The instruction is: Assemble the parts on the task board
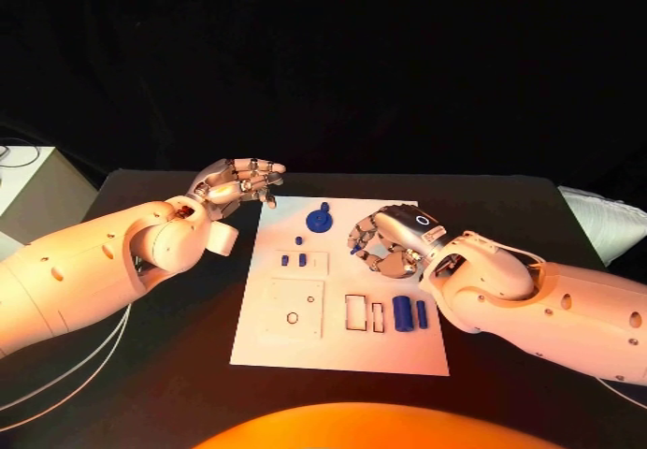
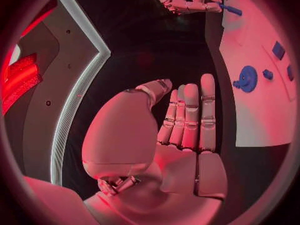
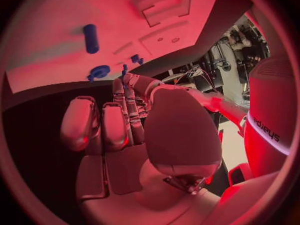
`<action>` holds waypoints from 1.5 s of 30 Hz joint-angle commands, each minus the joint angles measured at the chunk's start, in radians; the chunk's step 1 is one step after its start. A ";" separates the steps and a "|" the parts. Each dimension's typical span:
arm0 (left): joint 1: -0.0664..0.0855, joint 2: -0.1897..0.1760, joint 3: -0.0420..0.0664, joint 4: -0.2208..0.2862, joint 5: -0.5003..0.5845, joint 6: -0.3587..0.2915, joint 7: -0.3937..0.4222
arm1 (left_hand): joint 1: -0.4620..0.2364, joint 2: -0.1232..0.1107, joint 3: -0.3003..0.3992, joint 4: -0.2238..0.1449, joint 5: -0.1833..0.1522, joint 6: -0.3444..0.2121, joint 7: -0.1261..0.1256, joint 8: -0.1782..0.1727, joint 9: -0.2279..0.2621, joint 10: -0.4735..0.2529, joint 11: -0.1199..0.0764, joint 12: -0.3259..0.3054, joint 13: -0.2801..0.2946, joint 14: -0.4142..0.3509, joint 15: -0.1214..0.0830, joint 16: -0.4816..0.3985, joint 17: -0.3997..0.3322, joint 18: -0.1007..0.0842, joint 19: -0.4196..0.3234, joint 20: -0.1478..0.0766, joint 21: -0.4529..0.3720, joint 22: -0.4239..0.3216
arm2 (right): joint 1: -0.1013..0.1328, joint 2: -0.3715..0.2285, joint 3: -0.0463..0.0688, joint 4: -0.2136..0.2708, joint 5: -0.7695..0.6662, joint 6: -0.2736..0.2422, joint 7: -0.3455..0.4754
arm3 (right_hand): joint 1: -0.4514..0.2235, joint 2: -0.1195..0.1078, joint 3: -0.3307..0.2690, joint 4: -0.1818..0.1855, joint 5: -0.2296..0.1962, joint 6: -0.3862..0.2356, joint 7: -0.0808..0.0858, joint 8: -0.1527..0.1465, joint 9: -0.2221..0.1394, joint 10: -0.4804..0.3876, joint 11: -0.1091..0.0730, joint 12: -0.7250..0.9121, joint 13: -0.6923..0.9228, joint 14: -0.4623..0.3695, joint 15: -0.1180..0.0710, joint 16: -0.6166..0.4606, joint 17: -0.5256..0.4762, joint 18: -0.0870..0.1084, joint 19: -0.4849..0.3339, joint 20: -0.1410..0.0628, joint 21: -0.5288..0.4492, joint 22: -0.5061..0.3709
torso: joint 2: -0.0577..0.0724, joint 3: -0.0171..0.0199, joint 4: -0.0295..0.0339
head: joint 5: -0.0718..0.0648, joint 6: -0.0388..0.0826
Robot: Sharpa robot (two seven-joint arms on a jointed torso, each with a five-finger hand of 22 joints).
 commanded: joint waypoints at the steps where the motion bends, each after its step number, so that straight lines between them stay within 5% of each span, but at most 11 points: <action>1: -0.001 0.005 0.001 0.004 -0.004 0.016 0.006 | 0.011 -0.001 -0.001 -0.007 0.000 -0.003 0.002 0.004 -0.001 -0.007 -0.002 -0.006 -0.001 -0.008 -0.002 -0.007 -0.001 0.015 0.008 -0.001 -0.004 -0.001 | -0.014 0.027 -0.005 0.004 -0.014 -0.002 0.021 | 0.002 0.010 0.004 -0.002 0.003 0.009 -0.001 0.006 0.002 0.042 -0.039 0.000 0.001 0.029 -0.005 0.005 -0.002 -0.013 0.006 -0.008 0.001 -0.001 | 0.001 -0.0020 0.0014 | 0.023 -0.007; 8: -0.001 0.010 0.001 0.008 -0.004 0.014 0.005 | 0.011 -0.001 -0.001 -0.007 0.000 -0.003 0.002 0.004 -0.001 -0.007 -0.002 -0.006 -0.001 -0.008 -0.002 -0.007 -0.001 0.015 0.008 -0.001 -0.004 -0.001 | -0.041 0.087 -0.022 -0.022 -0.044 0.032 -0.004 | 0.001 0.010 0.006 -0.003 0.004 0.008 0.000 0.006 0.003 0.042 -0.038 -0.001 0.001 0.028 -0.005 0.003 -0.007 -0.011 0.005 -0.008 -0.004 -0.007 | 0.001 -0.0040 0.0007 | 0.040 -0.013; 17: -0.001 0.014 0.001 0.013 -0.004 0.014 0.003 | 0.011 0.000 -0.002 -0.007 0.000 -0.005 0.003 0.004 -0.002 -0.008 -0.001 -0.006 -0.002 -0.008 -0.001 -0.008 -0.002 0.015 0.009 -0.001 -0.004 -0.002 | -0.081 0.143 -0.031 -0.047 -0.078 0.048 -0.048 | -0.001 0.011 0.008 -0.004 0.004 0.006 0.002 0.006 0.004 0.040 -0.037 -0.003 0.002 0.028 -0.004 0.002 -0.009 -0.011 0.004 -0.007 -0.005 -0.008 | 0.002 -0.0008 0.0016 | 0.058 -0.028; 45: -0.001 0.017 0.001 0.007 -0.004 0.022 -0.002 | 0.010 0.000 -0.004 -0.007 0.001 -0.015 0.005 0.000 -0.005 -0.010 0.000 -0.007 -0.004 -0.008 0.001 -0.009 -0.001 0.015 0.009 0.000 -0.006 -0.002 | -0.106 0.192 -0.032 -0.066 -0.095 0.087 -0.056 | -0.002 0.012 0.010 -0.007 0.001 0.004 0.003 0.006 0.006 0.040 -0.036 -0.004 0.003 0.027 -0.003 0.000 -0.012 -0.011 0.002 -0.007 -0.006 -0.008 | 0.002 -0.0011 0.0004 | 0.075 -0.046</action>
